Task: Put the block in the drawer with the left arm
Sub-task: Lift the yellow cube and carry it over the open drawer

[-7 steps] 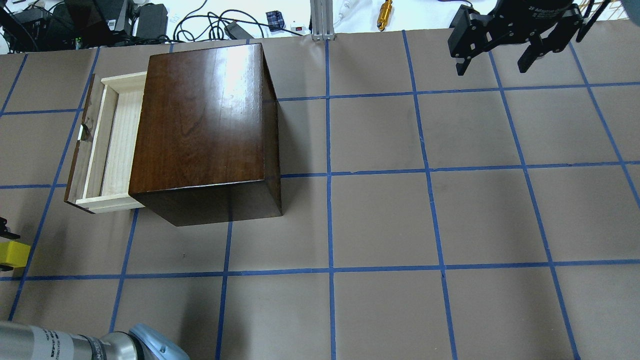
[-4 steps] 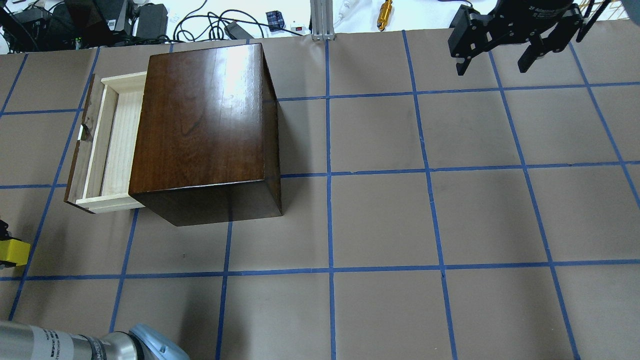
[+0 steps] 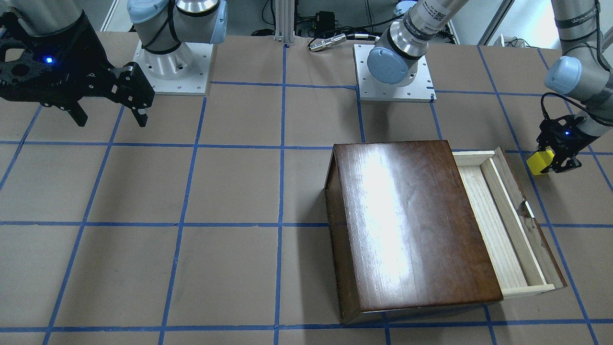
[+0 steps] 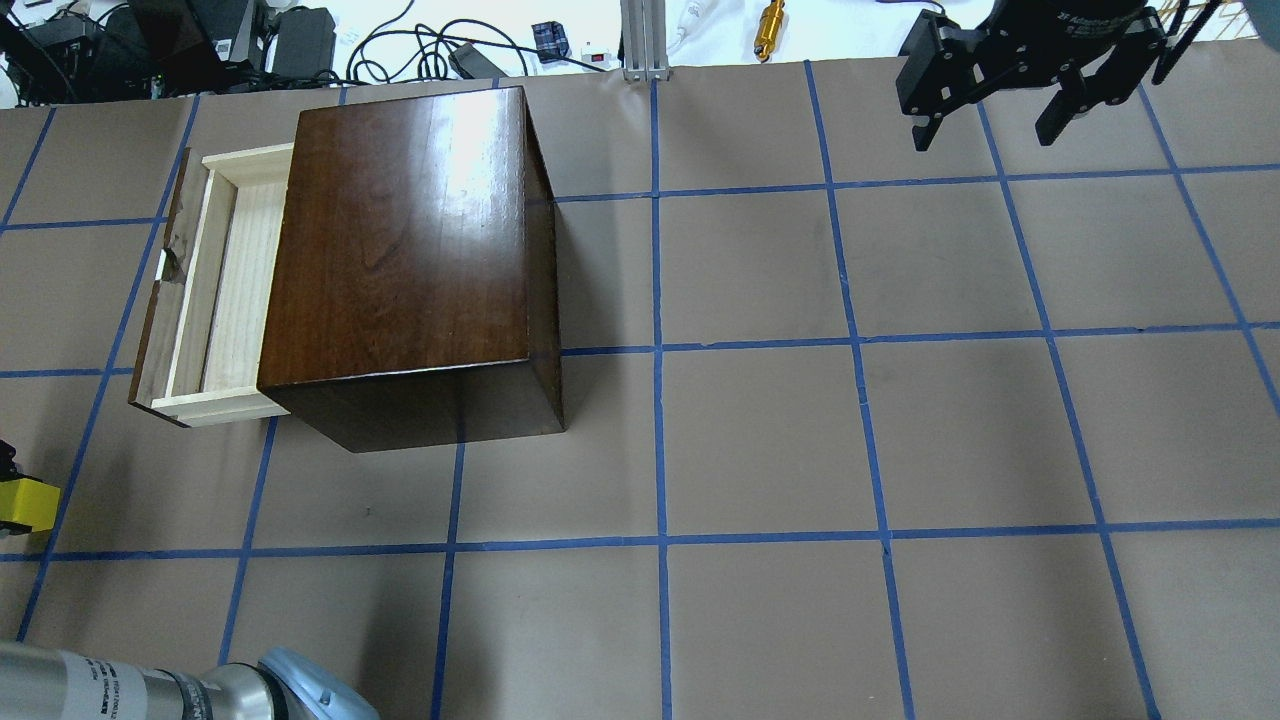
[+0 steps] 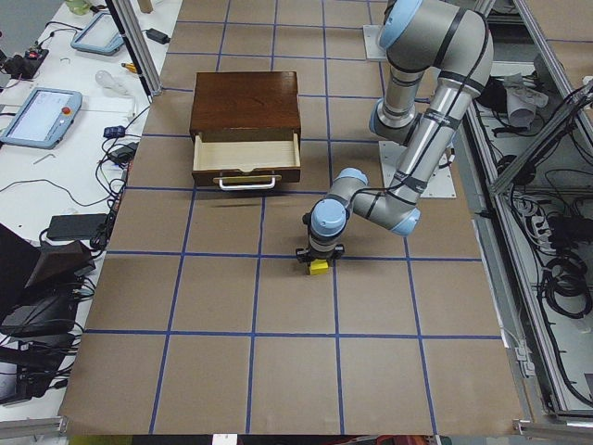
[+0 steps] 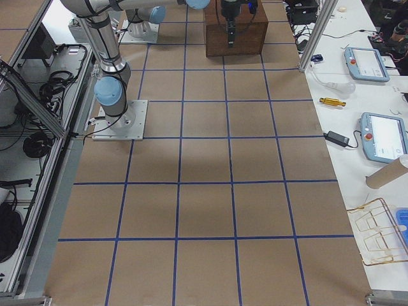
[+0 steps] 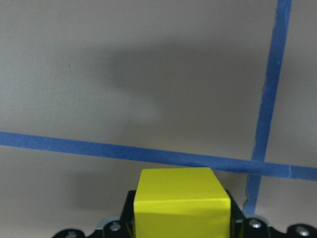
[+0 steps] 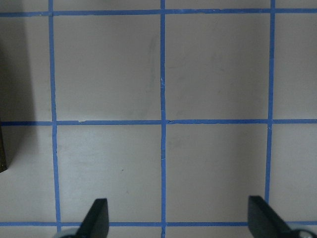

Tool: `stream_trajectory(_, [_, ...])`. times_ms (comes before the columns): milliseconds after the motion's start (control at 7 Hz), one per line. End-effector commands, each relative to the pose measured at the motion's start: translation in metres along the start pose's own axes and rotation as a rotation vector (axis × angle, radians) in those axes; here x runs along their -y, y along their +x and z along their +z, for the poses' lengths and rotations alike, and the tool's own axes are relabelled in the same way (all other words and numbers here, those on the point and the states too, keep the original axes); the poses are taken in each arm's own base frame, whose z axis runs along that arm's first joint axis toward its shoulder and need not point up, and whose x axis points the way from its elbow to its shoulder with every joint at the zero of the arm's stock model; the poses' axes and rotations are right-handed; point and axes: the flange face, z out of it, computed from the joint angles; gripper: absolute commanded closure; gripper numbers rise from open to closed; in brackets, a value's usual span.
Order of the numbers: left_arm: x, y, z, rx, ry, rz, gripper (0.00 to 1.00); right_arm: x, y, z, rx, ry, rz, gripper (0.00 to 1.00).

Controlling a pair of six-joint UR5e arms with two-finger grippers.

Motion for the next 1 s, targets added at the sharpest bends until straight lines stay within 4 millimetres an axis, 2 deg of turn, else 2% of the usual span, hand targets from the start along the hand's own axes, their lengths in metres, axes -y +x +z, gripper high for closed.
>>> stream_trajectory(0, [-0.001, 0.0, -0.013, 0.007, -0.021, 0.015, 0.96, 0.0, 0.0, -0.001, 0.0, 0.001, 0.0, 0.0])
stream_trajectory(286, [0.002, -0.003, -0.031, 0.032, -0.045, 0.023, 1.0, 0.0, 0.0, 0.0, -0.001, -0.001, 0.0, 0.0])
stream_trajectory(429, [0.005, -0.007, -0.051, 0.056, -0.071, 0.031, 1.0, 0.0, 0.0, -0.001, 0.0, 0.001, 0.0, 0.0])
stream_trajectory(571, [0.008, -0.017, -0.081, 0.096, -0.095, 0.042, 1.0, 0.0, 0.0, -0.001, -0.001, 0.001, 0.0, 0.0])
stream_trajectory(857, [0.04, -0.059, -0.166, 0.073, -0.051, 0.089, 1.0, 0.0, 0.0, -0.001, -0.001, 0.001, 0.0, 0.0])
